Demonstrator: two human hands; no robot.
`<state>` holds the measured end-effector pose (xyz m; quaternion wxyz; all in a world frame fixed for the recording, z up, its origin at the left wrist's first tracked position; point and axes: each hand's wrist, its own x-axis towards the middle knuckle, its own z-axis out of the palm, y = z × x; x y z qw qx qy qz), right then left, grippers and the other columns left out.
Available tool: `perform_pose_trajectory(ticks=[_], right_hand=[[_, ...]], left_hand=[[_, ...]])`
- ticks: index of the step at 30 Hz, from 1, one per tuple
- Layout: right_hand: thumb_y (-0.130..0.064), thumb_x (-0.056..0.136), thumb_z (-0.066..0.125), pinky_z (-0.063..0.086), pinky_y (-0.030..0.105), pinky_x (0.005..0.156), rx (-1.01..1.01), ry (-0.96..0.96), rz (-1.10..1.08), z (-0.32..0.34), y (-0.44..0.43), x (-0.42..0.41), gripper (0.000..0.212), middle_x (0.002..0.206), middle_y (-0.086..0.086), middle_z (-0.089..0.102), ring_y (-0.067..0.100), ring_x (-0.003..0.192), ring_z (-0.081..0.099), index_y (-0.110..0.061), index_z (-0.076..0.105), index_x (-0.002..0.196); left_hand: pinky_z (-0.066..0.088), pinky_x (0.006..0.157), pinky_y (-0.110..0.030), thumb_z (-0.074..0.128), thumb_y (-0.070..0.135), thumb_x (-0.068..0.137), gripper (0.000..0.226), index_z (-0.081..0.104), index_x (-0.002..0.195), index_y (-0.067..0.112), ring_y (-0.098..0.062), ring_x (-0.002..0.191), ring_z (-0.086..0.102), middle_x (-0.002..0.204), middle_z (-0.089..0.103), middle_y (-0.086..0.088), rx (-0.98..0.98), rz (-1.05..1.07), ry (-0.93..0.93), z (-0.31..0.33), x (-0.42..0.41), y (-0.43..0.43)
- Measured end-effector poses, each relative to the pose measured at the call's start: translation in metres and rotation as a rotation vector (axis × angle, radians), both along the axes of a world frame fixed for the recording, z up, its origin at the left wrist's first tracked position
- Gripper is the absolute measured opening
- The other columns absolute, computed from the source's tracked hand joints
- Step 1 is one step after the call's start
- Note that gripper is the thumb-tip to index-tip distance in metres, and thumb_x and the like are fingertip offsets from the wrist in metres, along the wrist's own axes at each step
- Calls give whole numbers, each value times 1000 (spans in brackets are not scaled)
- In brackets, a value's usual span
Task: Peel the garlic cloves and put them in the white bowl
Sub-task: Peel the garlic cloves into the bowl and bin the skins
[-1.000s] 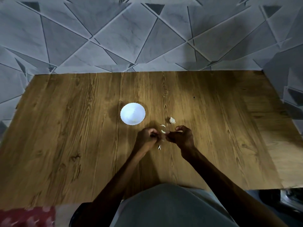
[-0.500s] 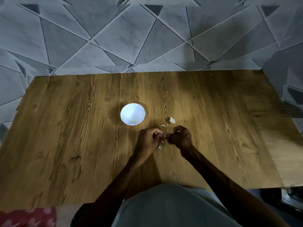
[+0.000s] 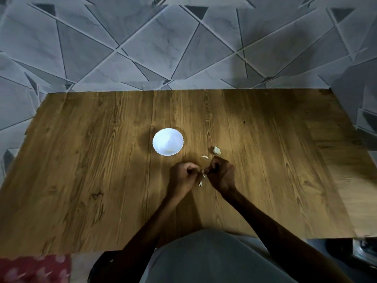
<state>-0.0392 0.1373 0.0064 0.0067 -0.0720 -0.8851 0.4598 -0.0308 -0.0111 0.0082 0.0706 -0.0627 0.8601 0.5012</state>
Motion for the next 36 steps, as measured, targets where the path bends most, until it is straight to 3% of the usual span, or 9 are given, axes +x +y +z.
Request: perform_pose_trajectory(ticks=[3, 5, 8, 11, 14, 20, 25, 33, 36], right_hand=[[-3, 91, 63, 51, 33, 65, -208, -450, 47, -3, 3, -9, 23, 75, 13, 61, 22, 72, 63, -9, 55, 70], [-2, 94, 59, 52, 34, 75, -270, -622, 16, -1, 7, -11, 20, 76, 10, 59, 21, 74, 60, -8, 56, 75], [9, 87, 60, 51, 30, 60, -213, -363, 18, 0, 8, -4, 29, 68, 11, 56, 24, 68, 58, -9, 51, 67], [13, 78, 65, 47, 20, 53, -11, 3, 81, -2, 6, -3, 42, 62, 5, 57, 17, 59, 59, -20, 45, 61], [13, 78, 65, 51, 16, 58, 31, 147, 170, -7, 12, -5, 34, 66, 1, 64, 9, 64, 64, -17, 53, 67], [3, 78, 76, 55, 16, 63, 69, -86, 298, -13, 16, -7, 17, 72, -6, 68, 2, 66, 66, -11, 67, 78], [8, 84, 68, 53, 10, 68, 134, -68, 372, -18, 9, -11, 17, 84, -1, 71, 4, 74, 65, -8, 73, 87], [2, 86, 63, 47, 23, 88, 360, 42, 443, -28, 4, -17, 27, 114, 10, 70, 23, 107, 66, -8, 73, 109], [8, 80, 67, 56, 43, 87, 461, 123, 549, -31, -3, -15, 28, 115, 21, 65, 39, 108, 62, 2, 69, 107]], left_hand=[[50, 76, -16, 63, 12, 91, 11, 75, 93, 14, 0, 81, 64, 90, 74, 6, -178, -141, 302, -8, 3, 2], [52, 71, -14, 65, 8, 90, 10, 74, 92, 9, 3, 74, 66, 86, 74, 2, -12, -26, 174, -5, 6, 6], [56, 54, -17, 61, -8, 89, 7, 66, 85, -6, -8, 54, 68, 76, 68, -13, 844, 498, -577, 10, 2, 10], [55, 45, -23, 57, -10, 90, 12, 62, 80, -6, -19, 47, 67, 62, 68, -18, 1116, 665, -834, 13, -3, 1], [59, 56, -23, 61, -10, 87, 7, 65, 82, -7, -18, 56, 69, 72, 70, -16, 995, 556, -720, 12, 0, -6], [58, 74, -23, 64, -6, 88, 18, 66, 105, -11, -24, 88, 67, 96, 68, -19, 581, 252, -359, -5, 5, -18], [58, 84, -33, 67, -4, 85, 12, 71, 92, 5, -25, 91, 70, 97, 72, -16, 448, 213, -306, -14, 5, -27], [58, 81, -33, 71, -3, 81, 16, 73, 89, 10, -20, 79, 70, 90, 74, -11, 284, 279, -301, -22, -1, -31], [59, 82, -35, 74, 4, 81, 13, 74, 89, 15, -19, 80, 72, 87, 74, -3, 225, 283, -281, -25, -6, -30]])
